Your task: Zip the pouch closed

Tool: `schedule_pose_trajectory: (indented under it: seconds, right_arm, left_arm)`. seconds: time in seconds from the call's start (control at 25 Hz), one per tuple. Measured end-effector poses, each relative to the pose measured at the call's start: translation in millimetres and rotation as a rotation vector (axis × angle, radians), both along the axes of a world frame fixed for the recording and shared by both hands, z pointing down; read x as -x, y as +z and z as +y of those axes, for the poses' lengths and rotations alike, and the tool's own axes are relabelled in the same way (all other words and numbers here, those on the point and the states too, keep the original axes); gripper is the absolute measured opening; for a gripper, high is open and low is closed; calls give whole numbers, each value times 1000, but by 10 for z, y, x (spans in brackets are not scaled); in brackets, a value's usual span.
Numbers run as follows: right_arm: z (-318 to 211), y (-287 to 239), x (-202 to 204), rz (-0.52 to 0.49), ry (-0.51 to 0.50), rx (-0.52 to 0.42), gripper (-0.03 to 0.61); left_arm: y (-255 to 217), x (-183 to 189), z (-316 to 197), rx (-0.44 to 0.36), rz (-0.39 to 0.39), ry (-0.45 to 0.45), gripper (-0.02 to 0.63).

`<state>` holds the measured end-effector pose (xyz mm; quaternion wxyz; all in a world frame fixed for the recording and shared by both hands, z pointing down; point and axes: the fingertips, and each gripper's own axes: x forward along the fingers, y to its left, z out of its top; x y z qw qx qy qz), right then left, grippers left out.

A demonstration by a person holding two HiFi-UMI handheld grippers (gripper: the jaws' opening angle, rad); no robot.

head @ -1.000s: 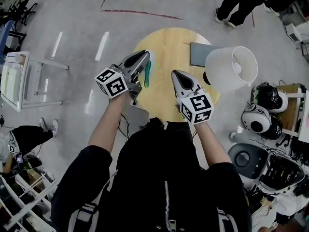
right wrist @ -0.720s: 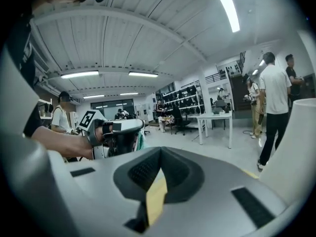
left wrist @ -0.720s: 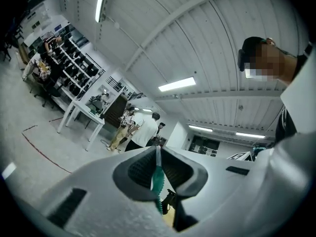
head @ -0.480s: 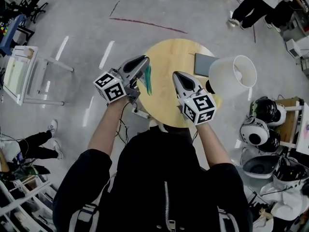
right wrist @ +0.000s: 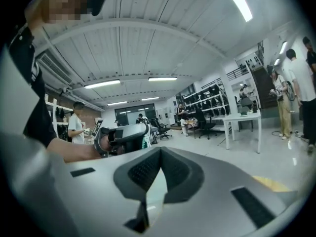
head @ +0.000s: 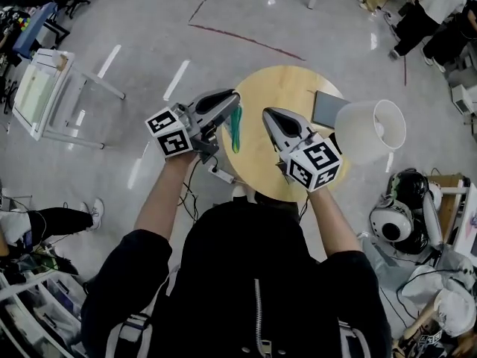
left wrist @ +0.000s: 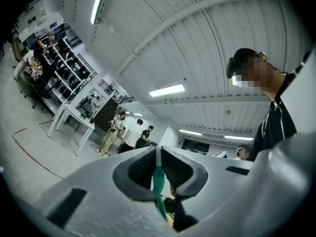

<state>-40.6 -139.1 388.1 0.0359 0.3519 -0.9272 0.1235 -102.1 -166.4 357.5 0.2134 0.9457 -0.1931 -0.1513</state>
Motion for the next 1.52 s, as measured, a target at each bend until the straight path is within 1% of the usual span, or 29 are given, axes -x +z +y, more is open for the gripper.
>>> schedule_pose_trajectory:
  seconds: [0.08,0.24,0.4,0.52,0.64,0.76,0.84,1.0,1.12,1.16,1.24,1.36,1.52]
  right_arm:
    - [58,-70,146,-22,-65,-4,4]
    - [212,-170,477,-60,-200,8,54]
    - [309,-207,663,-121,-314,66,98]
    - [388,-216,711,-163,-368,106,118]
    - [447,-226,723,-188,-406,133,114]
    - [473,-210,759,-198,-437,137,81]
    - [489,-210,774,-203,-445,134,49]
    - [504,-223,744,-201,-438,131,52]
    - [453,-235,695,-220,-433,144,42]
    - [427,-236,674,-221,-429,145,29]
    - [396,-225,650,-208,-418,137,43]
    - [439,-188,667,-185,-394,122,41]
    - [401,-96,635,-114,-323,93,40]
  left_arm:
    - [-44,55,69,-3,17,22,36]
    - [-131,195,219,-13,41,69,37]
    - [-193,219,312,-17,65,133,36]
    - [-217,186,419,-18,93,189,37]
    - [-230,141,519,-18,116,237,37]
    - [-199,130,540,-16,115,260,37]
    - [-183,134,536,-17,110,264,37]
    - [-187,115,548,-27,86,267,37]
    - [-163,86,515,-36,47,268,37]
    - [-154,72,499,-36,37,268,37]
    - [-134,58,481,-36,29,267,37]
    - [-97,83,531,-45,16,256,37]
    - [-21,67,495,-69,-40,206,37]
